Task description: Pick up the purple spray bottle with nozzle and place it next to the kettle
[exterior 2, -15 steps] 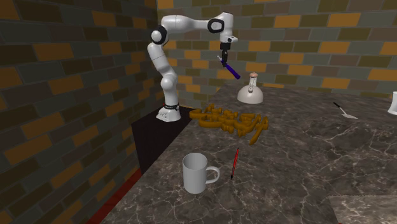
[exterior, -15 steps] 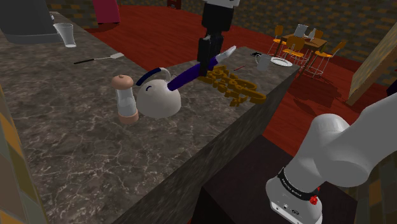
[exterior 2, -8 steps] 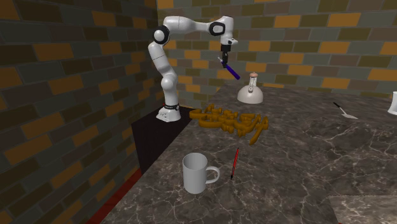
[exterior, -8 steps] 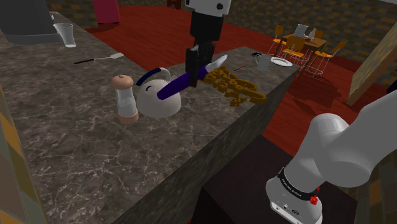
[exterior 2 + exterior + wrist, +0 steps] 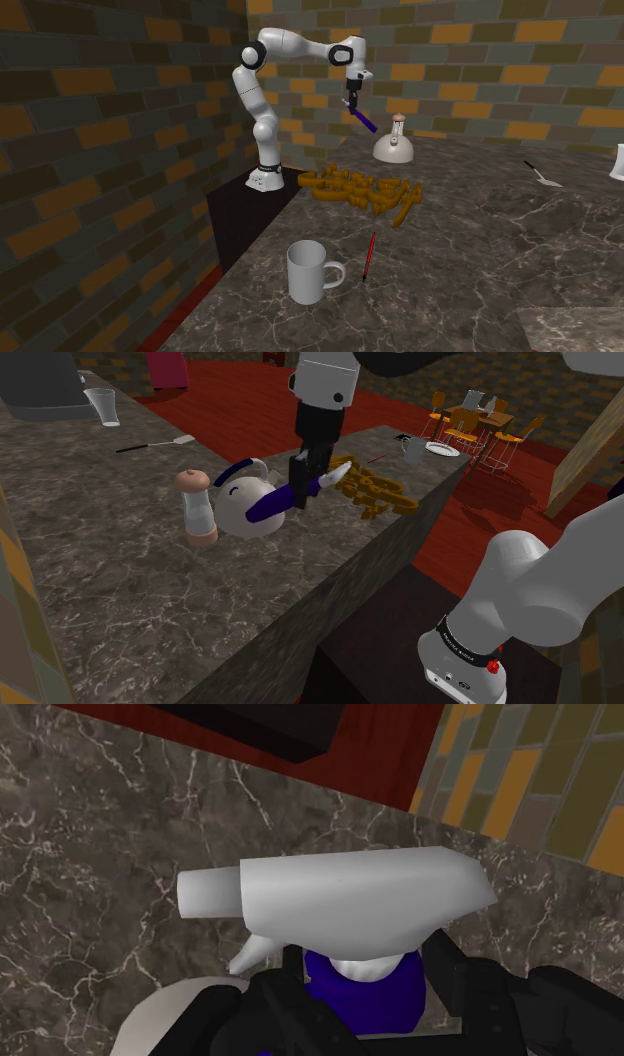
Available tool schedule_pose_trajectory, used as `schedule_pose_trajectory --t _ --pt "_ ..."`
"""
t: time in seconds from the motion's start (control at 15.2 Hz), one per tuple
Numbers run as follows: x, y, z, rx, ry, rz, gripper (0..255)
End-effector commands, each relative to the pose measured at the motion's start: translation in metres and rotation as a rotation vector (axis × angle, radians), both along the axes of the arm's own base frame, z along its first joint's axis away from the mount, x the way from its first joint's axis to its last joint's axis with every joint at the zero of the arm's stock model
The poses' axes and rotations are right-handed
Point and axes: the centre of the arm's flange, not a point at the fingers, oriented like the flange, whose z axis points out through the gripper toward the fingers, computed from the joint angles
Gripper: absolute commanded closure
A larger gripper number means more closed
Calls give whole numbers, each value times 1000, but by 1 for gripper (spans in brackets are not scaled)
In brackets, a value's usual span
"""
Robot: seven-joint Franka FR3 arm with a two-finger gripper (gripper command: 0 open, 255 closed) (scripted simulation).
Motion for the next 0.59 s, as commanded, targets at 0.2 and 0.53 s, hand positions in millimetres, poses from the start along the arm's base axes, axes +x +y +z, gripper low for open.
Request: schedule_pose_trajectory --t 0.2,0.53 --pt "0 -1 -27 0 -1 0 255" --pt "0 -1 -53 0 -1 0 255"
